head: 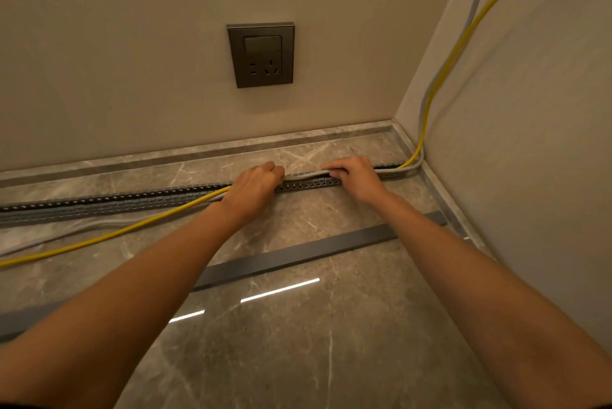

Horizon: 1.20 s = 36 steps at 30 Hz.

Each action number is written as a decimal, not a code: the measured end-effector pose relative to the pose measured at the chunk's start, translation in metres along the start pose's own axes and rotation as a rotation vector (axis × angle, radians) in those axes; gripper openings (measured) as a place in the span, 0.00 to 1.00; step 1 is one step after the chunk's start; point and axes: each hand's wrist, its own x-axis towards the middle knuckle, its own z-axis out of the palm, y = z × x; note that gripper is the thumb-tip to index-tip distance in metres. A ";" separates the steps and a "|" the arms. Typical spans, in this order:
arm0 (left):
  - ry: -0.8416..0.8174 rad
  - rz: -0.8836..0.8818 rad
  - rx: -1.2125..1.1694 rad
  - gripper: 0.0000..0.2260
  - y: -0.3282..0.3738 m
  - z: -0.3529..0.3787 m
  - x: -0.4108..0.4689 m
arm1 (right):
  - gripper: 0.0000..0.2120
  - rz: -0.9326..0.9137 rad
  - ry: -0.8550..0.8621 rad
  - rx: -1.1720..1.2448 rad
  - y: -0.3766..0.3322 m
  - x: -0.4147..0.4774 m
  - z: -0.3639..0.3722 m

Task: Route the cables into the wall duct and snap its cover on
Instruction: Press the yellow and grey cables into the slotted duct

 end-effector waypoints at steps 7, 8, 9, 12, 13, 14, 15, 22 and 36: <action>0.043 -0.144 -0.037 0.10 0.005 0.000 0.009 | 0.12 0.060 0.042 0.035 0.008 0.006 -0.003; 0.048 -0.148 -0.004 0.10 0.006 0.000 0.010 | 0.11 0.069 0.048 0.044 0.012 0.006 -0.006; 0.048 -0.147 0.028 0.11 0.006 -0.001 0.011 | 0.11 0.080 0.052 0.053 0.016 0.007 -0.010; 0.020 -0.137 0.036 0.11 0.002 -0.001 0.012 | 0.11 0.123 0.045 0.058 0.028 0.011 -0.016; 0.012 -0.129 0.027 0.12 0.001 0.000 0.011 | 0.11 0.146 0.040 0.075 0.030 0.013 -0.016; 0.009 -0.121 0.030 0.13 0.000 0.000 0.010 | 0.11 0.177 0.033 0.105 0.031 0.015 -0.015; 0.004 -0.114 0.041 0.13 0.000 0.001 0.010 | 0.11 0.214 0.020 0.134 0.031 0.018 -0.015; 0.158 -0.247 -0.119 0.11 0.019 0.004 0.017 | 0.12 0.277 -0.023 0.231 0.035 0.025 -0.015; 0.144 0.215 0.114 0.08 0.031 0.017 0.032 | 0.10 0.090 -0.101 0.172 0.034 0.032 -0.020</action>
